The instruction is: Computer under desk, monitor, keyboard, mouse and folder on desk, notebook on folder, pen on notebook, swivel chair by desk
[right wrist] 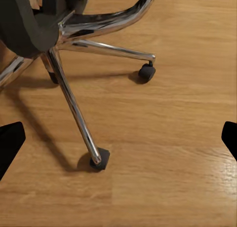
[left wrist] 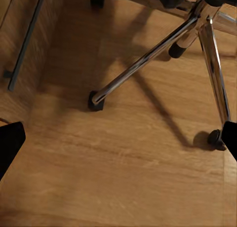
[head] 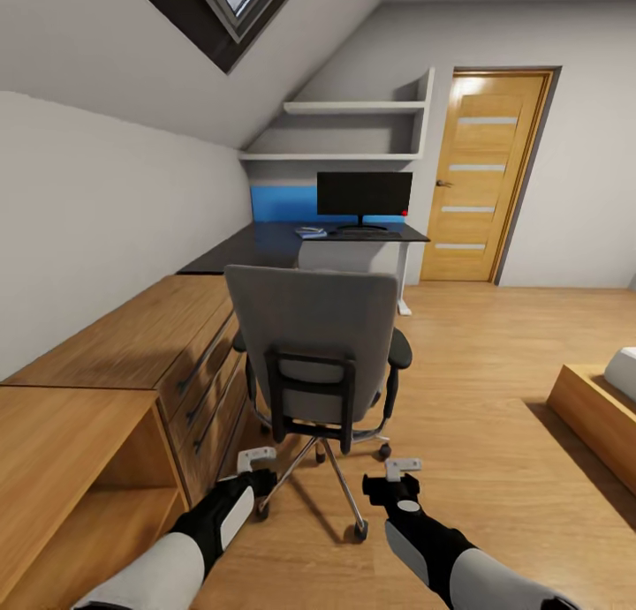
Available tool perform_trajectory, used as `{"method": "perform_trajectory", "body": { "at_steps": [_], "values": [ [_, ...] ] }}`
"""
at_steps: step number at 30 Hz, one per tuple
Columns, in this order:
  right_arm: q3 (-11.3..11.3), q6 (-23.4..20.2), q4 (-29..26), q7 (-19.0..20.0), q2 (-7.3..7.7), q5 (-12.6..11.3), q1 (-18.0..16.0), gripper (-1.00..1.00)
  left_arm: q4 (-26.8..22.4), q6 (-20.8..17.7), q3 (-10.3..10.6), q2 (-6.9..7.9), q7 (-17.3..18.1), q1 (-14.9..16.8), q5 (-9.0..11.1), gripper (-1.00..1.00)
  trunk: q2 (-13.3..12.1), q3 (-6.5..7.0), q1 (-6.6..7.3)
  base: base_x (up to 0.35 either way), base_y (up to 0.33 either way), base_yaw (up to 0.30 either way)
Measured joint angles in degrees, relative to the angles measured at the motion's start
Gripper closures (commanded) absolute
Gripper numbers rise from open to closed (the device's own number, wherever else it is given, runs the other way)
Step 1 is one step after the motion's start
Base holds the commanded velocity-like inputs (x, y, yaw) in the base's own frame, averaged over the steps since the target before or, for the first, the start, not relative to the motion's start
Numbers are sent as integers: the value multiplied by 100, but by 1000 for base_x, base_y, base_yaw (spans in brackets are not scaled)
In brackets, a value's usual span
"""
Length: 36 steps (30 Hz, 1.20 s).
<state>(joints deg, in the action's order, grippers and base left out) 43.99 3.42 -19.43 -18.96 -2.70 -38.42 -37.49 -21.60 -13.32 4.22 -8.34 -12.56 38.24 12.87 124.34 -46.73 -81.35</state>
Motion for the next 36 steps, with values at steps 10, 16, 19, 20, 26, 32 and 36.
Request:
{"method": "perform_trajectory", "body": {
  "at_steps": [10, 16, 19, 20, 26, 32, 36],
  "values": [
    [51, 685, -31, -25, -192, 182, 19, -100, 472, 618, 26, -3, 5, 7, -10, -100, 401, -180, -220, 0, 0, 0],
    [52, 969, -36, -122, -288, 805, 34, -100, 514, 631, 30, -5, 4, 7, -11, -100, 642, -287, -352, 0, 0, 0],
    [52, 1157, -37, -276, -329, 982, 40, -100, 522, 634, 30, -4, 4, 7, -11, -100, 762, -341, -417, 0, 0, 0],
    [52, 1206, -37, -316, -338, 1005, 41, -100, 522, 636, 30, -6, 4, 7, -11, -100, 802, -359, -439, 0, 0, 0],
    [51, 1429, -38, -498, -371, 1091, 47, -100, 529, 642, 31, -12, 4, 7, -11, -100, 1043, -467, -571, 0, 0, 0],
    [51, 1447, -29, -495, -373, 1094, 47, -100, 535, 650, 45, -21, 4, 7, -11, -100, 1284, -575, -703, 0, 0, 0],
    [50, 1447, -22, -484, -373, 1094, 49, -100, 533, 651, 47, -21, 4, 7, -11, -100, 1444, -646, -791, 0, 0, 0]
  ]
}}
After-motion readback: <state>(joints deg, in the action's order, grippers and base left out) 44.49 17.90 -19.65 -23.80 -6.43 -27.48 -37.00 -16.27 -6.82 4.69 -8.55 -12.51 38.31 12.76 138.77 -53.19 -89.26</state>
